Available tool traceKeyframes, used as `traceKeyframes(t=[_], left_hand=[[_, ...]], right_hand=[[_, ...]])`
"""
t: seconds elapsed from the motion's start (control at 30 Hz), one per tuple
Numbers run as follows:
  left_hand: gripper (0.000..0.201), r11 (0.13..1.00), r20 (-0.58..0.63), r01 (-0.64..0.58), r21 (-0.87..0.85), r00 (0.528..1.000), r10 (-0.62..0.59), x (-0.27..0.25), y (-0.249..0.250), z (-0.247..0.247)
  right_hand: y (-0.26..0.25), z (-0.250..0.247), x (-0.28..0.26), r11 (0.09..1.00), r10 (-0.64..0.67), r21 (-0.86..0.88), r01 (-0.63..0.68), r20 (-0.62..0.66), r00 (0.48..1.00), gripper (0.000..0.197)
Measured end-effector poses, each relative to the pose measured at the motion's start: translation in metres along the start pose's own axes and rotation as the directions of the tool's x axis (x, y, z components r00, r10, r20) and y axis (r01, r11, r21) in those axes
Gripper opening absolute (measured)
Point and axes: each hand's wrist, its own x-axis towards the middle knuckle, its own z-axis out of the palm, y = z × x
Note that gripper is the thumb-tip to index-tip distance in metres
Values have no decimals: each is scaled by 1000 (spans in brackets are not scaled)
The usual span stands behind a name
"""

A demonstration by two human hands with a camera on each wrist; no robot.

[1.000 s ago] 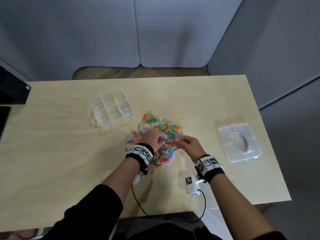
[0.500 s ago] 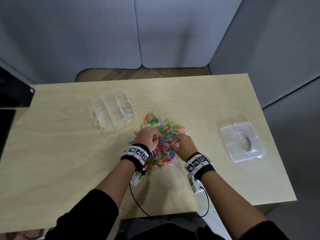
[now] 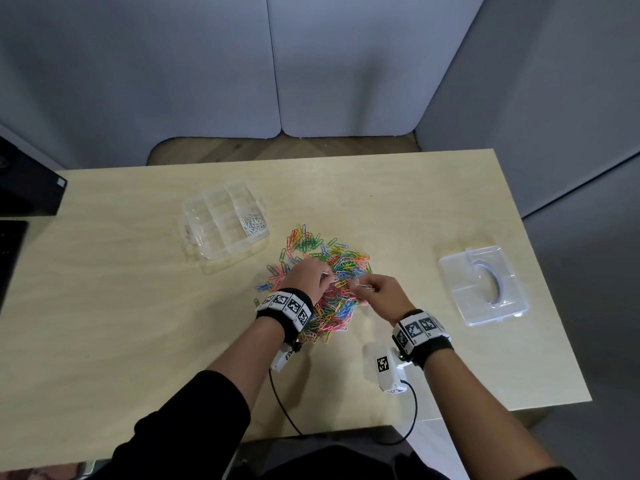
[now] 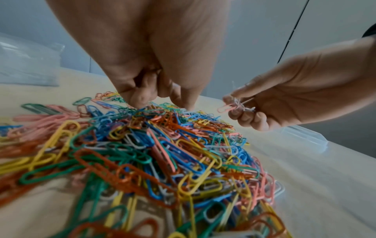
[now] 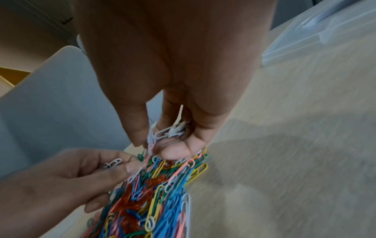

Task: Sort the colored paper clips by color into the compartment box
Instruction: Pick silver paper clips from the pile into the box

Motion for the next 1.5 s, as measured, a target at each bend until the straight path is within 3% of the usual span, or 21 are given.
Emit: traceKeyframes(t=[0.1,0.2,0.27,0.33,0.43,0.53,0.6,0.7,0.8,0.93,1.1,1.23,1.4,1.5], left_hand=[[19,997,-2,35,-71,999,-36,-3,-1,-1],[25,982,4,60,-182,998,-60,-5,-2,-3],[24,970,8,83,-229,997,-83,-4,-6,-3],[16,959,18,115,-261,993,-114,-6,-10,-2],[2,922,25,104,-372,994,-102,-11,-14,1],[22,907,42,146,-395,989,-140,-12,-13,0],[29,898,38,175,-405,984,-175,-10,-11,-1],[31,881,-12,175,-440,980,-200,-5,-7,-4],[21,923,-27,142,-358,986,-163,1,-3,-5],[16,993,-35,54,-104,998,-58,9,0,6],[14,1000,-45,9,-23,999,-10,15,4,6],[11,996,-6,-37,-76,999,37,11,-2,3],[16,989,-22,-15,-144,1000,12,7,-15,-7],[18,987,-6,-2,-160,1000,1,5,-22,-13]], right_hand=[[-6,-5,-4,1000,-8,27,8,-12,1000,22],[-13,-8,-1,997,20,81,-22,19,1000,9],[-17,-6,7,995,25,92,-26,10,1000,12],[-23,-2,15,1000,-2,-7,1,-37,999,5],[-32,5,24,956,-105,-285,70,-111,988,15],[-39,13,31,839,-203,-524,147,-51,978,17],[-41,16,31,784,-231,-593,183,-5,973,10],[-38,9,29,819,-221,-555,145,-73,972,11],[-27,-7,23,894,-151,-444,65,-162,975,14],[-14,-15,15,863,-55,-506,-5,-105,993,17],[-17,-14,19,868,-94,-496,26,-112,989,18],[-34,-8,39,865,-227,-489,109,-189,955,18],[-42,-2,59,769,-216,-625,131,-62,975,11],[-39,-4,60,784,-211,-604,143,-42,977,13]])
